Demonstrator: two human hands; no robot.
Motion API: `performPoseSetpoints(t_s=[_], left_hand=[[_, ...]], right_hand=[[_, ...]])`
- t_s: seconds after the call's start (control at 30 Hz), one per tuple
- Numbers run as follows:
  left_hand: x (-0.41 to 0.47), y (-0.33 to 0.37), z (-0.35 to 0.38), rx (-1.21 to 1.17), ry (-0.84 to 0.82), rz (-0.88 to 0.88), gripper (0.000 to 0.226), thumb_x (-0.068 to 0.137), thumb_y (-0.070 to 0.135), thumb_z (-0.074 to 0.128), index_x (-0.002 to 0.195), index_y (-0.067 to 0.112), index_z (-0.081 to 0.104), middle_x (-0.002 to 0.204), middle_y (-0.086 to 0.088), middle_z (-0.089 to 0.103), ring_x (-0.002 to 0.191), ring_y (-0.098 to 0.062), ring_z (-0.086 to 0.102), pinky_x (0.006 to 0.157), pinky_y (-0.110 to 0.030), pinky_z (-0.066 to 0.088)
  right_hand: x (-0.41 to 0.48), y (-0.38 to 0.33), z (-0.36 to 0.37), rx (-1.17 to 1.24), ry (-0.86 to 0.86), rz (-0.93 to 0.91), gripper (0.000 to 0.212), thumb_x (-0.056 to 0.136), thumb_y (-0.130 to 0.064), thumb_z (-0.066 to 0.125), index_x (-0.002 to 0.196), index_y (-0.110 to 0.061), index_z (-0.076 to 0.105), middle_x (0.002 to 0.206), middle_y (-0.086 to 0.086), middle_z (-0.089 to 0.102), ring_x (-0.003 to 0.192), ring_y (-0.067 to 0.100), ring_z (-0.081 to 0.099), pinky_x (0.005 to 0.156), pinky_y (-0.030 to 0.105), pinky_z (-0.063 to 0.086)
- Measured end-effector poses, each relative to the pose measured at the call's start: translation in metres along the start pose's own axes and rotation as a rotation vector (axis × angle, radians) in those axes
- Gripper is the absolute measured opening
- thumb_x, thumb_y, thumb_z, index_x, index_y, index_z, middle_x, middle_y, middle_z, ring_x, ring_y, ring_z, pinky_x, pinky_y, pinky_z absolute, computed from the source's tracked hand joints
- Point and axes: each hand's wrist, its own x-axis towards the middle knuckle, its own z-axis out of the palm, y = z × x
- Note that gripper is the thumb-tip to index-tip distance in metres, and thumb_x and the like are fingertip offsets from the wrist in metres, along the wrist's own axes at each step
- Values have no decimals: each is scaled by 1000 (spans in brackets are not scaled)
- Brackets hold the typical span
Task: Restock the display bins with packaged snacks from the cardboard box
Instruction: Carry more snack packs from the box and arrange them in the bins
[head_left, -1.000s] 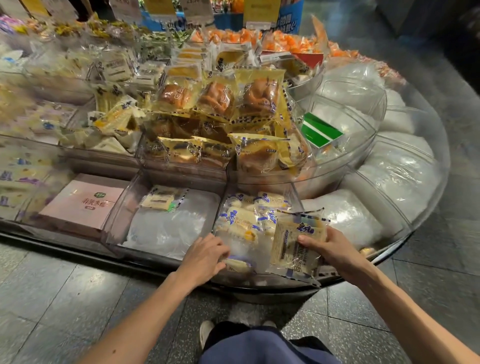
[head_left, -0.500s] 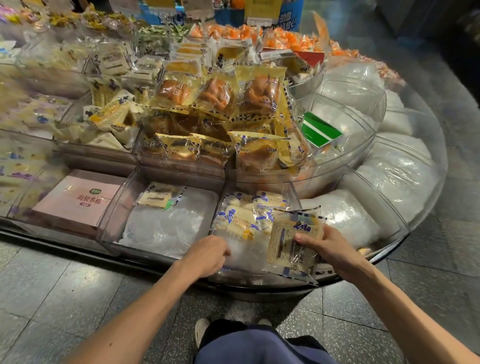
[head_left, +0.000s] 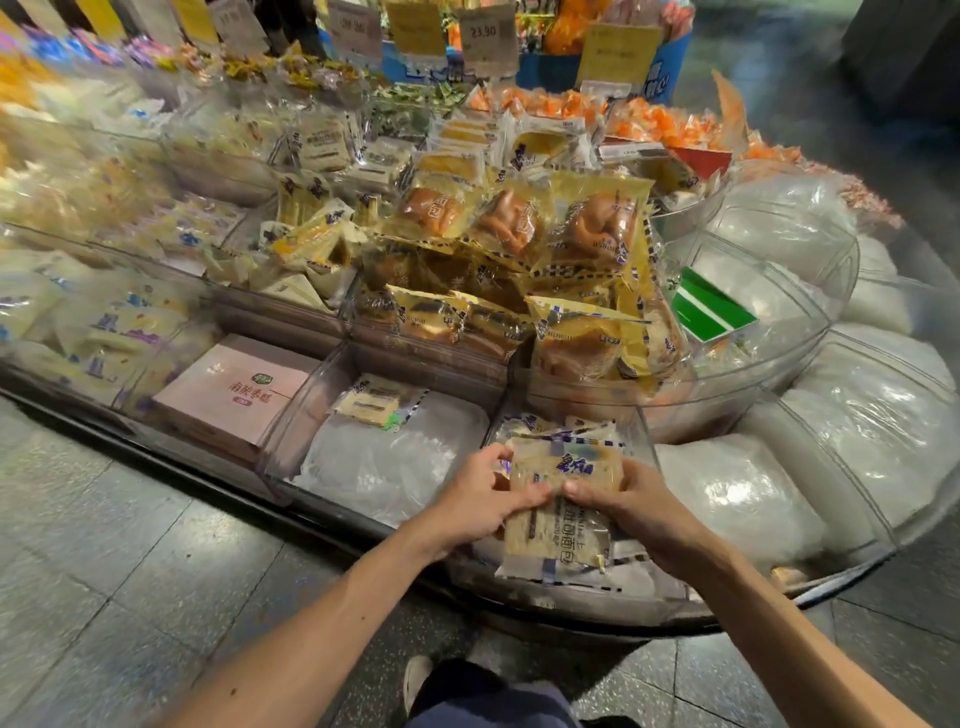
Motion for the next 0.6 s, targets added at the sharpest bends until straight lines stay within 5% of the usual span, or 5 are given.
performPoseSetpoints(t_s=[0.1,0.2,0.4,0.5,0.6], left_hand=[[-8,0,-20,-20,18,-18,39,88,22,75,121,19,55,104,-9,74,91,-21,75,83,-47,60],[-17,-1,-45,-102,81,-58,34,91,15,71,121,11,54,96,-7,76,86,-20,75,65,-33,61],[-11,-22,-104,-477,312,-171,21,93,8,64,105,22,54,78,-6,75,74,-20,71,63,-36,54],[6,-39,-135,-592,431,-224,5,93,8,61,95,10,58,70,-5,69,67,-19,65,57,-32,52],[34,-53,-159,-609,508,-235,11,91,1,61,102,2,59,77,-11,70,65,-19,63,48,-27,52]], right_hand=[[9,-8,16,6,-7,26,37,82,-34,70,110,-11,65,86,6,77,72,18,74,57,28,57],[23,-10,26,8,5,78,36,91,-43,61,111,-14,64,89,7,77,72,18,72,57,27,53],[59,-16,38,56,119,117,20,100,-24,58,113,-11,65,95,7,77,77,20,73,58,32,56],[77,-23,43,39,191,129,19,101,-16,54,115,-9,64,98,11,76,73,22,69,62,34,55],[91,-26,50,32,255,145,20,101,-15,52,117,-11,63,104,11,74,70,17,65,60,29,51]])
